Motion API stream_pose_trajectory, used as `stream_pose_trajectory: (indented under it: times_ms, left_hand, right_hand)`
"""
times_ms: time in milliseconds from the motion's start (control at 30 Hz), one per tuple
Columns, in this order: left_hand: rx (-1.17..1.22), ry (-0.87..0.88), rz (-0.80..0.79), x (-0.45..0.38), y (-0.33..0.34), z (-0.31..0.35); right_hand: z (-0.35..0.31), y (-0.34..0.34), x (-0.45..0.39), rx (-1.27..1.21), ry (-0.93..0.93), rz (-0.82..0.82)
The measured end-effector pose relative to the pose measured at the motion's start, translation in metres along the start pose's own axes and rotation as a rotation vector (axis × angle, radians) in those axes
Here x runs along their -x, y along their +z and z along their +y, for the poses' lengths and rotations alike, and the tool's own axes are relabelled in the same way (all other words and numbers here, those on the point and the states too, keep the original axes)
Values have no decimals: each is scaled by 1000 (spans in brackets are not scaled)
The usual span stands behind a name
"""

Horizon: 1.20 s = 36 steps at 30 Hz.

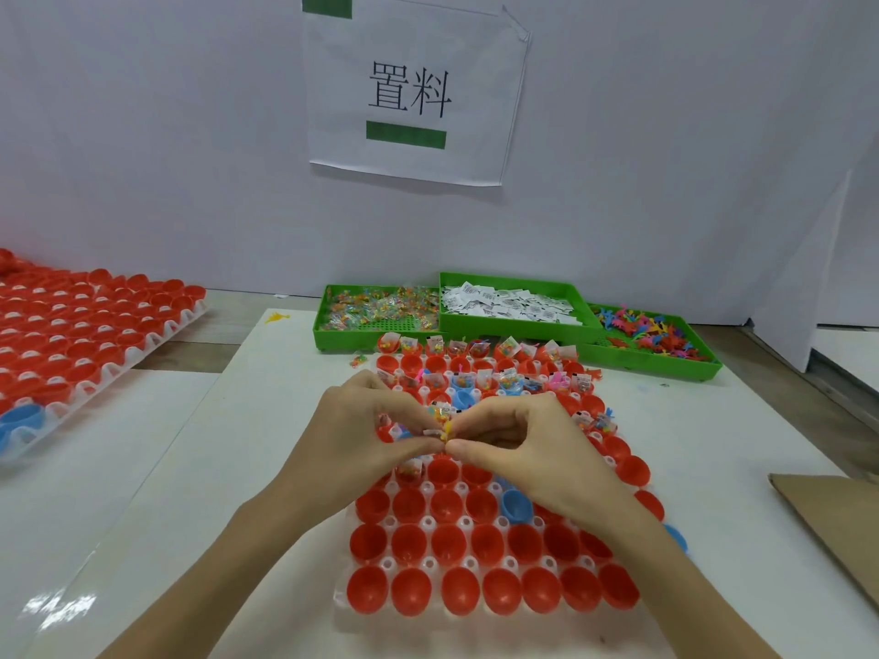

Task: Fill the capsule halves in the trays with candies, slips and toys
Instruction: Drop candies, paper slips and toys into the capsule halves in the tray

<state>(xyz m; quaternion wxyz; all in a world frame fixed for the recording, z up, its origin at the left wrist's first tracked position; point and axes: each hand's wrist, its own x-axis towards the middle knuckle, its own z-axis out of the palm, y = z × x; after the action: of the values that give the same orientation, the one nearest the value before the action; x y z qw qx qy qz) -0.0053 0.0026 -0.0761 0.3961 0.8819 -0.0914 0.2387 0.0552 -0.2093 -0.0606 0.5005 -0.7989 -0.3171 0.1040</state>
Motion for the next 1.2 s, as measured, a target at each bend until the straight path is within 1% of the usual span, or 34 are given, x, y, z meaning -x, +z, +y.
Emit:
stream_pose_trajectory:
  times_ms: [167, 233, 400, 567, 733, 867, 1067, 1200]
  left_hand:
    - [-16, -37, -81, 1, 3, -1]
    - [-24, -52, -100, 1, 5, -1]
    - [-87, -26, -92, 2, 9, -1]
    - [-158, 10, -91, 4, 10, 0]
    - [-149, -28, -118, 4, 7, 5]
    - [-128, -74, -179, 2, 0, 7]
    - [-124, -59, -226, 4, 5, 10]
    - [-192, -42, -208, 5, 11, 10]
  right_hand:
    - [1, 4, 3, 71, 47, 16]
    - [1, 8, 3, 116, 58, 48]
    - [1, 13, 5, 228, 45, 110]
    - [1, 7, 5, 194, 21, 43]
    - [4, 14, 5, 285, -14, 80]
    - [5, 14, 5, 317, -22, 83]
    - [3, 20, 5, 430, 6, 83]
    - [2, 13, 4, 397, 28, 23]
